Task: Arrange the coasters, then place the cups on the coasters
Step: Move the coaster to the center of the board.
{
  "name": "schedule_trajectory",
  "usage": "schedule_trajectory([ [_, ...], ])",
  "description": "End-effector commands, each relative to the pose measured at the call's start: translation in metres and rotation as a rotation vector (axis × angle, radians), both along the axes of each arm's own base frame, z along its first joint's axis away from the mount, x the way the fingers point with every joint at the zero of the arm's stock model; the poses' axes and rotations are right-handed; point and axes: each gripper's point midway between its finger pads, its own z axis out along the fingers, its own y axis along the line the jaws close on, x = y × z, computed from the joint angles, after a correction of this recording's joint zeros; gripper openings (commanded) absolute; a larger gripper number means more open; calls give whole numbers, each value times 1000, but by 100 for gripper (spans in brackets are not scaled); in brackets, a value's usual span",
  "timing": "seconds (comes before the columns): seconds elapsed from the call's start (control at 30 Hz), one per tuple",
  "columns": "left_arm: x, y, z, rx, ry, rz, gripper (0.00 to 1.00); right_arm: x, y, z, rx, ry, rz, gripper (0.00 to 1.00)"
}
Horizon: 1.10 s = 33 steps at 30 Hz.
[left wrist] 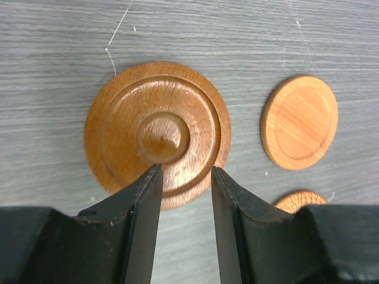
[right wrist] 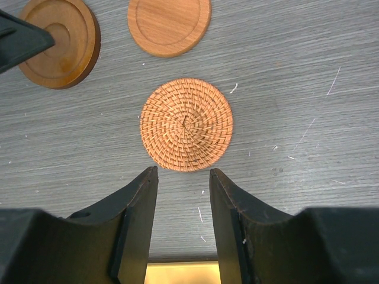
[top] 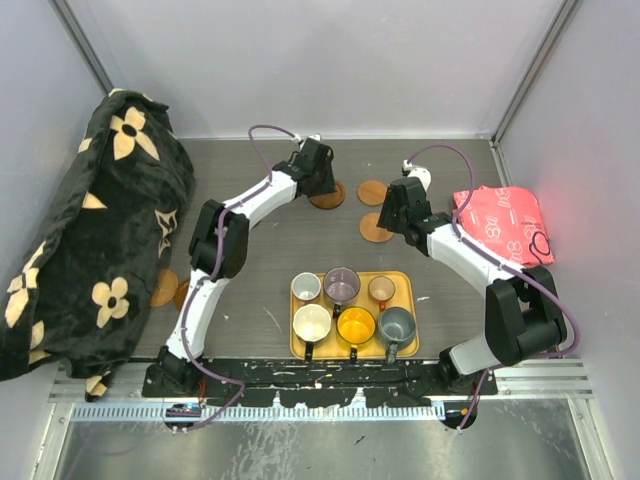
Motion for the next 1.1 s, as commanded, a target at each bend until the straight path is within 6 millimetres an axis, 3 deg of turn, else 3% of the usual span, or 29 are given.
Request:
schedule_trajectory([
  [0.0,-2,4,102,-47,-188,-26,40,6,2,21,36,-72,-5,46],
  [0.13,-21,28,124,1,-215,-6,40,4,3,24,47,-77,4,46],
  [0.23,-37,60,123,93,-201,47,39,2,3,28,53,-85,7,46],
  [0.43,-75,119,104,144,-126,141,38,0,8,35,82,-101,27,46],
  [0.63,-103,168,68,199,-16,225,37,-4,13,42,108,-114,50,46],
  [0.8,-106,189,43,238,28,267,37,-6,12,45,111,-122,51,46],
  [1.07,-85,221,16,267,78,325,36,-4,10,41,100,-114,44,46],
])
